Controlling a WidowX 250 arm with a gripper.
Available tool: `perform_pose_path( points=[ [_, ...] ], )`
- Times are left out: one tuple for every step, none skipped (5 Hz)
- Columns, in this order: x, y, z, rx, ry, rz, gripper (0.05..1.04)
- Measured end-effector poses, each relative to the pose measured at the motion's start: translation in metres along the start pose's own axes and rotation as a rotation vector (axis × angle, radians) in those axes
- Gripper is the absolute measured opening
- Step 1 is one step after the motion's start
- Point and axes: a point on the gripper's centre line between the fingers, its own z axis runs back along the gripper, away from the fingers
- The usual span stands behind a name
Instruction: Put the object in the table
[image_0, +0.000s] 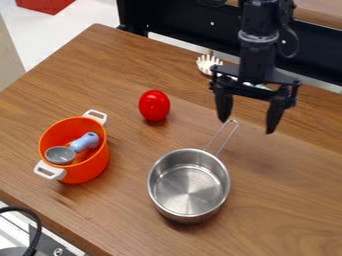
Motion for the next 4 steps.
perform_pose_path(
  points=[
    [-0.007, 0.008, 0.016, -0.003, -0.036, -0.133, 1.001],
    [-0.018, 0.019, 0.019, 0.070, -0.059, -0.274, 1.001],
    [-0.023, 0.036, 0.012, 0.126, -0.082, -0.448, 1.001],
    [-0.027, 0.054, -0.003, 0.133, -0.109, -0.584, 1.001]
  ],
)
